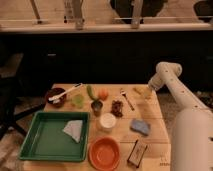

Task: Place banana in red bowl

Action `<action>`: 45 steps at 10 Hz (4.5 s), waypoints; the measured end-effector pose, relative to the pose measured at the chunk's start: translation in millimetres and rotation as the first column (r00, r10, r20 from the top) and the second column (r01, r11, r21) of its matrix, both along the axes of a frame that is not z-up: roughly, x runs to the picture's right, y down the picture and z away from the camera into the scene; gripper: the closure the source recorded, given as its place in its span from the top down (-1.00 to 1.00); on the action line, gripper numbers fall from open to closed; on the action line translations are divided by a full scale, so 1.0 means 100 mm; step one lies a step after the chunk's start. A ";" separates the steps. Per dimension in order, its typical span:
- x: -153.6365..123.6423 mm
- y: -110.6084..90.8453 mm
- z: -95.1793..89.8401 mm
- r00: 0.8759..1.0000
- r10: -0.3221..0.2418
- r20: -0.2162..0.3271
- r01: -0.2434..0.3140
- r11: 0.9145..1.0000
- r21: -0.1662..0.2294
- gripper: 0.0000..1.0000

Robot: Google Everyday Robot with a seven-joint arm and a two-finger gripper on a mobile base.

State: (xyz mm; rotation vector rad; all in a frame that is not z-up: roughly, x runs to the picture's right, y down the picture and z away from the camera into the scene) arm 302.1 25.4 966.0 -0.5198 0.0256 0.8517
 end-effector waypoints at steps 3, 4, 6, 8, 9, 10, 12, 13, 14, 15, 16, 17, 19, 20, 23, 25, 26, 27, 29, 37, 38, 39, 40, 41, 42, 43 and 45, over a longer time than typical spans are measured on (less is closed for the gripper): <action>-0.03 0.00 0.12 1.000 -0.017 0.013 0.017 1.000 -0.023 0.60; -0.04 0.01 0.16 1.000 -0.019 0.011 0.019 1.000 -0.025 0.60; -0.05 0.05 0.22 1.000 -0.016 -0.004 0.016 1.000 -0.009 0.60; -0.02 0.13 0.23 1.000 -0.007 -0.022 0.007 1.000 0.006 0.60; -0.02 0.15 0.24 1.000 -0.008 -0.024 0.009 1.000 0.005 0.60; -0.05 0.14 0.25 1.000 -0.011 -0.021 0.011 1.000 0.006 0.60; -0.04 0.14 0.24 1.000 -0.010 -0.022 0.010 1.000 0.005 0.60; -0.04 0.14 0.24 1.000 -0.009 -0.023 0.009 1.000 0.005 0.60; -0.05 0.14 0.24 1.000 -0.011 -0.021 0.011 1.000 0.008 0.60; -0.05 0.13 0.24 1.000 -0.008 -0.020 0.008 1.000 0.010 0.60; -0.01 0.10 0.22 1.000 0.003 -0.024 -0.002 1.000 0.013 0.60; 0.02 0.10 0.24 1.000 0.008 -0.026 -0.008 1.000 0.010 0.60; 0.00 0.09 0.31 1.000 0.013 -0.022 -0.013 1.000 -0.002 0.60; 0.03 0.11 0.36 1.000 0.018 -0.022 -0.019 1.000 -0.014 0.60; 0.09 0.15 0.47 0.999 0.038 -0.025 -0.039 0.998 -0.042 0.60; 0.11 0.19 0.53 0.999 0.044 -0.023 -0.046 0.997 -0.063 0.53; 0.11 0.21 0.56 0.999 0.048 -0.021 -0.050 0.996 -0.071 0.31; 0.12 0.23 0.57 0.998 0.052 -0.020 -0.053 0.996 -0.076 0.17; 0.14 0.22 0.56 0.998 0.055 -0.019 -0.056 0.995 -0.077 -0.25; 0.17 0.21 0.47 0.998 0.055 -0.020 -0.056 0.995 -0.086 -1.00; 0.12 0.20 0.44 0.999 0.044 -0.008 -0.044 0.996 -0.076 -1.00; 0.09 0.17 0.35 0.999 0.035 0.005 -0.035 0.998 -0.053 -1.00; 0.10 0.12 0.21 0.999 0.029 0.016 -0.028 0.999 -0.022 -1.00; 0.07 0.08 0.14 0.999 0.023 0.026 -0.023 1.000 -0.004 -1.00; 0.02 0.04 0.08 0.999 0.014 0.037 -0.014 1.000 0.013 -1.00; -0.04 0.01 0.02 0.999 -0.003 0.050 0.002 1.000 0.027 -1.00; -0.10 -0.01 -0.08 0.997 -0.033 0.067 0.030 0.998 0.046 -1.00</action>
